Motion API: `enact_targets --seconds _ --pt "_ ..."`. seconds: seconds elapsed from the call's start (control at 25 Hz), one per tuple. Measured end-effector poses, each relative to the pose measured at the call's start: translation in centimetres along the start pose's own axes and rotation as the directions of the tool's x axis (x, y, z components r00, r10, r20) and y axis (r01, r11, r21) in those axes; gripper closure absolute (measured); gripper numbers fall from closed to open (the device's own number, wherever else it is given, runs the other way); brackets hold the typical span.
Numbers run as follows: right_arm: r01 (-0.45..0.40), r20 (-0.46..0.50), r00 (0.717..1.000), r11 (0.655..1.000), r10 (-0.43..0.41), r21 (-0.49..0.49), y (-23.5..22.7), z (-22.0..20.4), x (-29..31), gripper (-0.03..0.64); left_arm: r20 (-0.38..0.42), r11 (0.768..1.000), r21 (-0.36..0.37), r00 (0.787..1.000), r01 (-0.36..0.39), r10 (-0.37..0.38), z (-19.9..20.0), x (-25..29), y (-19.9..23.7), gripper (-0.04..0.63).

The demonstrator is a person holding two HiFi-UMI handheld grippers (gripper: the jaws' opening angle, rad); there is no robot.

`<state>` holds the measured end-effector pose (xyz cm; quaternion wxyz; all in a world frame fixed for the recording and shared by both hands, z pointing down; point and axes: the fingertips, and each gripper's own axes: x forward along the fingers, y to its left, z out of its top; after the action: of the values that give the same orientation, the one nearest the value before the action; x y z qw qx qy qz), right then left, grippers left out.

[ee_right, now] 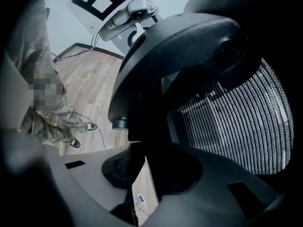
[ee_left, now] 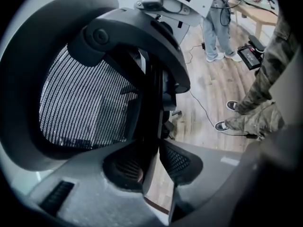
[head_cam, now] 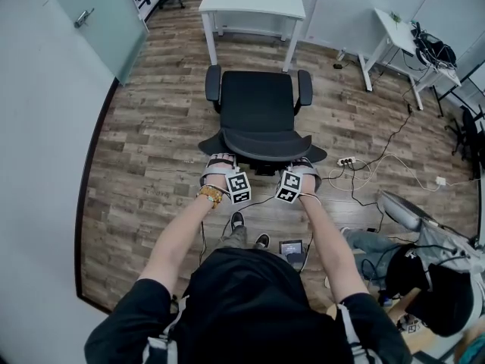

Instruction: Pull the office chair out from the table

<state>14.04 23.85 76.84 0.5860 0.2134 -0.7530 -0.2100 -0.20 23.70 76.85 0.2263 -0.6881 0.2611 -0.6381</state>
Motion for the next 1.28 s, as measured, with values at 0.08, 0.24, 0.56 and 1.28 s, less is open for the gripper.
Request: enact_targets --seconds 0.08,0.24,0.56,1.28 --pt "-0.002 0.003 1.0 1.0 0.002 0.003 0.3 0.2 -0.4 0.532 0.003 1.0 0.001 1.0 0.001 -0.001 -0.1 -0.3 -0.2 0.486" --pt "0.007 0.002 1.0 1.0 -0.007 -0.002 0.7 0.4 -0.9 0.531 0.007 1.0 0.0 1.0 -0.002 0.002 -0.3 -0.8 -0.6 0.486" --pt "0.008 0.009 1.0 1.0 -0.008 -0.002 1.5 0.6 -1.2 0.531 0.0 1.0 -0.007 1.0 -0.001 0.001 -0.6 -1.2 -1.1 0.485" --pt "0.01 0.02 1.0 1.0 -0.01 -0.002 2.1 1.4 -1.4 0.531 0.036 1.0 -0.025 0.999 -0.018 0.019 -1.2 -1.4 -1.0 0.474"
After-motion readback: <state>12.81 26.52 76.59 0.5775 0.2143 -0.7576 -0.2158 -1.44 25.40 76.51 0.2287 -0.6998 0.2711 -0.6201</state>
